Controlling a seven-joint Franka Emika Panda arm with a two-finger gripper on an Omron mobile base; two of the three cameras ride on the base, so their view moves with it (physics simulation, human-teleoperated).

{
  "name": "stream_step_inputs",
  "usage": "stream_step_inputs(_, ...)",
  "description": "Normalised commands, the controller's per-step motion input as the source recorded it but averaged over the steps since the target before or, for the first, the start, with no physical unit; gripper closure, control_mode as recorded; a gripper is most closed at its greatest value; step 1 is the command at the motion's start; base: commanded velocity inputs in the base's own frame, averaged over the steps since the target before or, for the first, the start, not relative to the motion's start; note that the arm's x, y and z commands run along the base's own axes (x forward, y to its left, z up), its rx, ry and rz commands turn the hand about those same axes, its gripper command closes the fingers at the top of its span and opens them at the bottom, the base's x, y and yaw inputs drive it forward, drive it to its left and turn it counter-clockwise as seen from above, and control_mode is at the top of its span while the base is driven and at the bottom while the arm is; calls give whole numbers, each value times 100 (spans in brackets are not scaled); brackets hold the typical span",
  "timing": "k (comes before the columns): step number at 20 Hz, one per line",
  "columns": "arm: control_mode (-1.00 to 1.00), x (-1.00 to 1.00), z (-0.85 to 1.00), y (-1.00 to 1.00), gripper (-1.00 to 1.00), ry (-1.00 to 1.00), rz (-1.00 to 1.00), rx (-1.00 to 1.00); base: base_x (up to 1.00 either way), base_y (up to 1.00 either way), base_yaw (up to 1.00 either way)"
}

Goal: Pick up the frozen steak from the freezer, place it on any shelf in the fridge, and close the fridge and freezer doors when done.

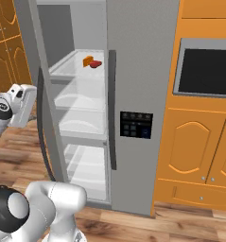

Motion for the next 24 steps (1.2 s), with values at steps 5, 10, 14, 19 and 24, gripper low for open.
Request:
stream_step_inputs(5,-100,42,0,-45,-100,0,-6,0,0,0,0)
stream_step_inputs(10,-100,53,0,-28,-100,0,-4,0,0,0,0)
stream_step_inputs(14,-100,54,0,-15,-100,0,-3,0,0,0,0)
stream_step_inputs(19,-100,51,0,-12,-100,0,-3,0,0,0,0)
stream_step_inputs(24,-100,50,0,-17,-100,0,-2,0,0,0,0)
